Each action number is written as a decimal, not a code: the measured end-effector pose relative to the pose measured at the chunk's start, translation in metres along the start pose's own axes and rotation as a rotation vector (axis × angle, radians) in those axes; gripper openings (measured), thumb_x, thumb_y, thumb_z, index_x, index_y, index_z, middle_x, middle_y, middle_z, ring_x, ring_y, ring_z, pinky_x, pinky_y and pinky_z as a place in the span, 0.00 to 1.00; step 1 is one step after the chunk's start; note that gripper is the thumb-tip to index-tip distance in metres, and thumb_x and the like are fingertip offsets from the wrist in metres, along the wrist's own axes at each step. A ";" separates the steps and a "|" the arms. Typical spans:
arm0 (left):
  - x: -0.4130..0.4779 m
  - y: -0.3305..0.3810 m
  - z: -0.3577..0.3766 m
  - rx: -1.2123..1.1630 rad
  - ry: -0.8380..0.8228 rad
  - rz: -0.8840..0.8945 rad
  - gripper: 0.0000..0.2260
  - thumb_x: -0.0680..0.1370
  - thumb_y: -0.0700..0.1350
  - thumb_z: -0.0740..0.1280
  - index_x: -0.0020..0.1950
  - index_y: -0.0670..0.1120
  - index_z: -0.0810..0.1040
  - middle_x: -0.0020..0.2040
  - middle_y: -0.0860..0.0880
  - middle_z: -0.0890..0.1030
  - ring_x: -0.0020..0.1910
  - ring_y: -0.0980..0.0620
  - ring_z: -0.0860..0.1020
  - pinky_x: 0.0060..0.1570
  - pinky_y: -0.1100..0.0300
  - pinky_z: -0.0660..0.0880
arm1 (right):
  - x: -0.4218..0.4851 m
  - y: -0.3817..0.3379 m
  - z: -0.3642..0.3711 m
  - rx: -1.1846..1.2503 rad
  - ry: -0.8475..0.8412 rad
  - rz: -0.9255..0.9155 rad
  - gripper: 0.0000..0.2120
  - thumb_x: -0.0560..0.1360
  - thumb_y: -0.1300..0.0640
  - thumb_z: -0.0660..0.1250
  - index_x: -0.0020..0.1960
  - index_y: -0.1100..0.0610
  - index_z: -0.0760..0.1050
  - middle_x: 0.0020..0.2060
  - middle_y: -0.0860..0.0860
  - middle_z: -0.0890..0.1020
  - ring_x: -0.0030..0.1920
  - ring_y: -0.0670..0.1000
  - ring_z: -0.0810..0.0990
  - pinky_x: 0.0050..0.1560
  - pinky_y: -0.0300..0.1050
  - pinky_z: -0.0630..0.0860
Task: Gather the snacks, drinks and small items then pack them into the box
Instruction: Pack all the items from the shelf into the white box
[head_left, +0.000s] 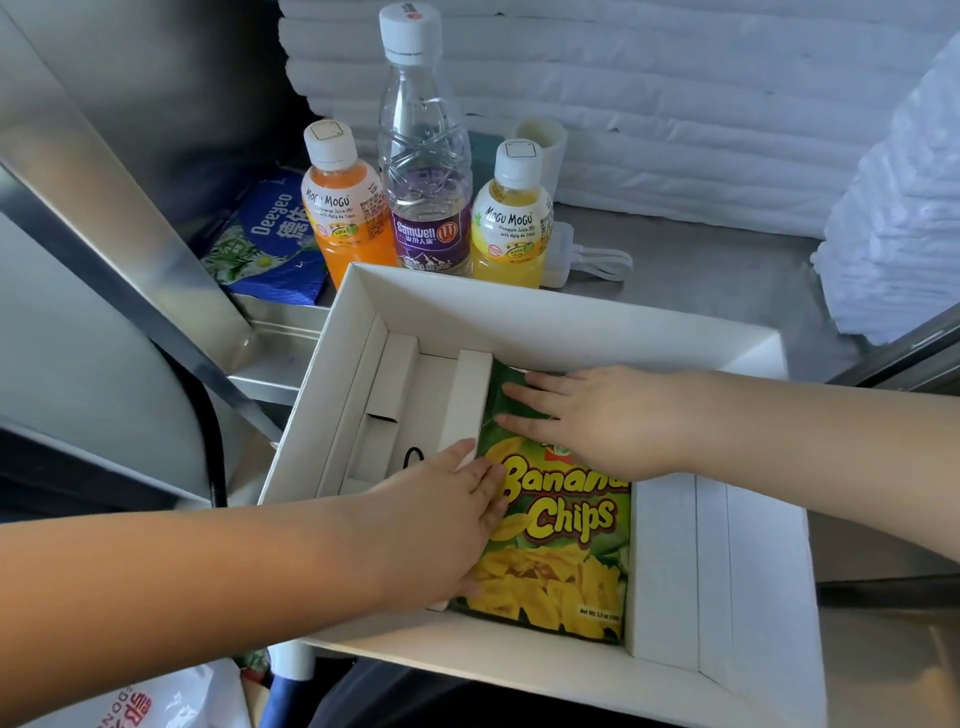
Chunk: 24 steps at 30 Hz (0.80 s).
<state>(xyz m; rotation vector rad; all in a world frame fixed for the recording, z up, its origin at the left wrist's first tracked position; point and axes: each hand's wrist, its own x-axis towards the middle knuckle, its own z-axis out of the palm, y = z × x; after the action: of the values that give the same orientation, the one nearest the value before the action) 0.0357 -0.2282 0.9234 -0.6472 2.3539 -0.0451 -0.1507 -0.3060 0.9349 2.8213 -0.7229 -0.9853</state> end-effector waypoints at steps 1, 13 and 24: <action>-0.001 -0.002 -0.001 -0.003 0.002 0.021 0.32 0.81 0.60 0.48 0.77 0.41 0.45 0.76 0.36 0.45 0.75 0.40 0.47 0.71 0.44 0.38 | 0.000 0.000 0.000 0.006 -0.008 -0.003 0.31 0.82 0.53 0.53 0.77 0.50 0.38 0.77 0.56 0.42 0.77 0.57 0.46 0.73 0.55 0.57; 0.001 -0.015 0.000 -0.126 0.162 0.050 0.30 0.79 0.63 0.50 0.76 0.48 0.55 0.76 0.41 0.56 0.74 0.44 0.57 0.72 0.45 0.45 | -0.004 -0.001 -0.014 0.080 -0.103 0.013 0.32 0.81 0.43 0.53 0.77 0.49 0.40 0.77 0.54 0.43 0.77 0.55 0.45 0.72 0.54 0.59; 0.018 -0.004 -0.006 -0.216 0.012 0.053 0.34 0.79 0.64 0.52 0.75 0.54 0.35 0.75 0.45 0.33 0.74 0.45 0.34 0.70 0.52 0.33 | -0.020 -0.006 0.001 0.134 -0.299 0.022 0.40 0.78 0.46 0.60 0.77 0.51 0.36 0.76 0.53 0.35 0.75 0.56 0.35 0.73 0.53 0.55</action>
<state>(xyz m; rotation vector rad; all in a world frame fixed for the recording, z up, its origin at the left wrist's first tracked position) 0.0224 -0.2410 0.9179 -0.6880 2.4061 0.2330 -0.1628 -0.2911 0.9441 2.7995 -0.8758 -1.4251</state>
